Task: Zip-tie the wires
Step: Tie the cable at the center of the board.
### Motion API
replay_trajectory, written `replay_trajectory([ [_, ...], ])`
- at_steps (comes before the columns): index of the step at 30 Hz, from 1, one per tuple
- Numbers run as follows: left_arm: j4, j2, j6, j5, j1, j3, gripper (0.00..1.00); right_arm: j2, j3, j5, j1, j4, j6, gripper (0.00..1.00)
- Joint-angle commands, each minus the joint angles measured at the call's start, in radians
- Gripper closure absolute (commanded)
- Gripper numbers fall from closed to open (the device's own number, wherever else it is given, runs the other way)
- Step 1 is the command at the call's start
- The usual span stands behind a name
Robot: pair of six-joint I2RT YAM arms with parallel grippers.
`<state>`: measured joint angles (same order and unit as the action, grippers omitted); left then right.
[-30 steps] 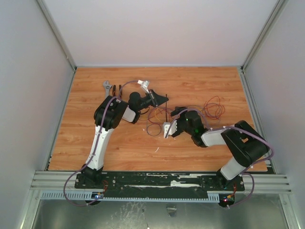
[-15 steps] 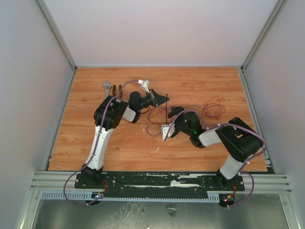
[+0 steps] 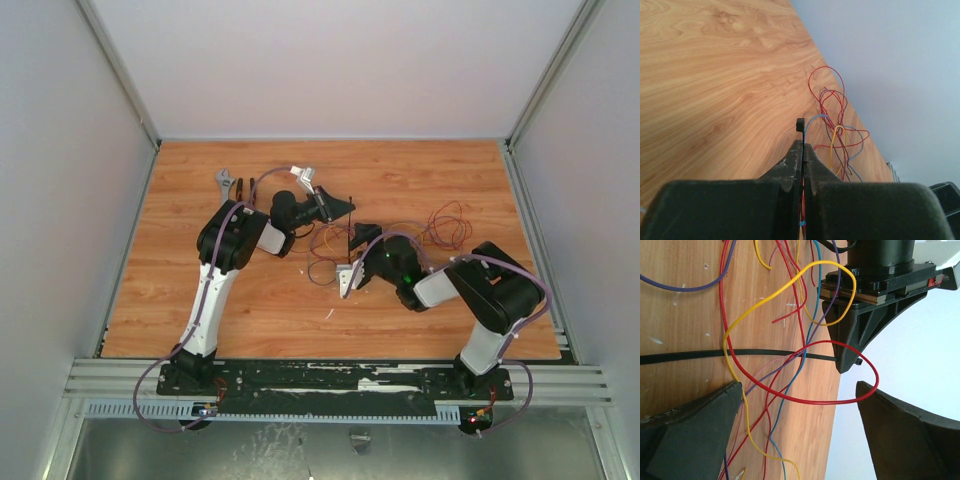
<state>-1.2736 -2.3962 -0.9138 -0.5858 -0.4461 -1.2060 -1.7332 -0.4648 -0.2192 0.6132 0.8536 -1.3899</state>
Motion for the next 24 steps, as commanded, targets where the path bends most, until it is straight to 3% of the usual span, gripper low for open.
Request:
replay_trajectory([
  [1, 0.007, 0.035, -0.003, -0.014, 0.004, -0.021, 1.0, -0.042, -0.012, -0.036, 0.01, -0.07, -0.033, 0.01],
  [24, 0.085, 0.067, 0.019, 0.007, 0.004, -0.047, 1.0, 0.122, 0.042, -0.012, 0.03, -0.179, 0.085, 0.01],
])
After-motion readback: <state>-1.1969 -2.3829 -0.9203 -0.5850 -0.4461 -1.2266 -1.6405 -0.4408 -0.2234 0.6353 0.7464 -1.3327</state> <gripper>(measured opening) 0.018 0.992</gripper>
